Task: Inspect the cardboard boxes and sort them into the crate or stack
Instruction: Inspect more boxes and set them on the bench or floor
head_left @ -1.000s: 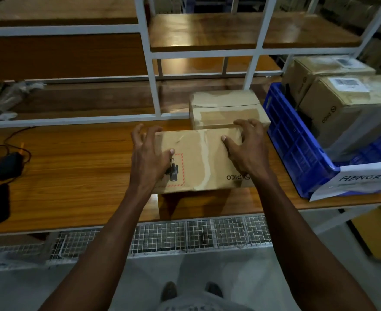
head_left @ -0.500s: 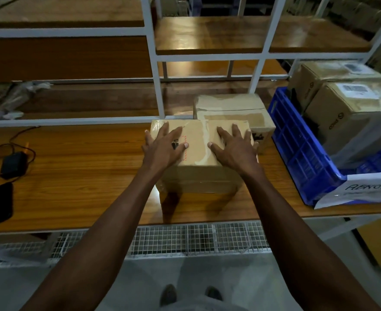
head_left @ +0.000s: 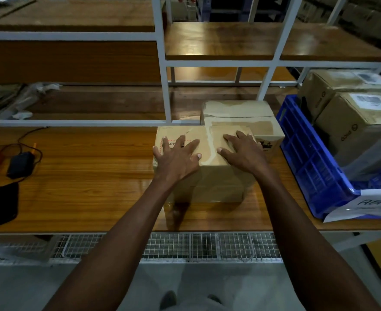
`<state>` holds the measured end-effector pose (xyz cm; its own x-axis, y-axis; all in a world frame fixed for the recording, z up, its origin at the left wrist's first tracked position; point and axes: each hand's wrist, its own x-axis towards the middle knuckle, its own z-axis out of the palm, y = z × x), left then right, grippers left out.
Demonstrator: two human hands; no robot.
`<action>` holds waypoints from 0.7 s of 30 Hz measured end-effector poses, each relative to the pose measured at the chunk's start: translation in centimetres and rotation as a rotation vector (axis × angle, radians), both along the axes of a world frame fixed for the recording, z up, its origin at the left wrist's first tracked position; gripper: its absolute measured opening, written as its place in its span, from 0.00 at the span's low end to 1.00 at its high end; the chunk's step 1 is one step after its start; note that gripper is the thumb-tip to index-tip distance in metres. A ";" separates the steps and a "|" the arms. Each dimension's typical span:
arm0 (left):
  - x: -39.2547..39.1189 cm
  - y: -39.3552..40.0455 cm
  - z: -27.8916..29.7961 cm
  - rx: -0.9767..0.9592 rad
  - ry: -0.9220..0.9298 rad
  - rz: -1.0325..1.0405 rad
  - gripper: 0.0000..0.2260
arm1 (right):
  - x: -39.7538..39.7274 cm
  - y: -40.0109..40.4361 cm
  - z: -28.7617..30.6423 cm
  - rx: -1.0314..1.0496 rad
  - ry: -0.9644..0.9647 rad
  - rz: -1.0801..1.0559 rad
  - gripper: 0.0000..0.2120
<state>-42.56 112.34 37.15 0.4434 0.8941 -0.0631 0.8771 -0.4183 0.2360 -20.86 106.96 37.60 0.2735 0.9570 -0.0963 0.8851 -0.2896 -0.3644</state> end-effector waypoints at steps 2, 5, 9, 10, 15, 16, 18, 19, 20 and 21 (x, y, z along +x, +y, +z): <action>-0.1 -0.3 -0.1 0.006 -0.015 0.004 0.26 | 1.7 -1.2 -0.5 0.049 0.162 0.008 0.33; -0.2 -0.4 -0.4 0.027 -0.029 0.011 0.26 | 3.0 -3.7 -1.5 0.182 0.425 -0.105 0.35; -0.1 -0.3 -0.5 0.033 -0.029 0.002 0.27 | 2.7 -6.7 -3.8 0.335 0.874 -0.248 0.36; -0.1 -0.3 -0.5 0.029 -0.028 0.001 0.28 | 2.5 -7.1 -4.6 0.354 0.969 -0.272 0.34; 0.0 -0.5 -0.3 0.014 -0.007 -0.005 0.32 | 0.3 -7.9 -6.7 0.418 1.134 -0.405 0.27; 0.0 -0.5 -0.3 0.014 -0.001 -0.006 0.33 | 0.0 -7.8 -6.7 0.433 1.128 -0.413 0.27; -0.2 -0.4 -0.1 -0.001 0.005 -0.018 0.37 | -0.3 -7.7 -6.1 0.452 1.118 -0.416 0.28; -0.4 -0.3 -0.1 -0.020 0.002 -0.028 0.39 | -0.3 -7.7 -6.0 0.459 1.103 -0.403 0.29; -0.6 -0.2 0.1 -0.044 -0.004 -0.038 0.42 | -0.5 -7.7 -5.7 0.461 1.079 -0.395 0.31; -0.9 -0.1 0.3 -0.072 -0.012 -0.044 0.45 | -0.7 -7.7 -5.3 0.465 1.055 -0.392 0.32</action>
<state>-43.45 112.28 37.45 0.4835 0.8670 -0.1208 0.8549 -0.4381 0.2777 -21.52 99.28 32.32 0.5459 0.8297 -0.1161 -0.0268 -0.1212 -0.9923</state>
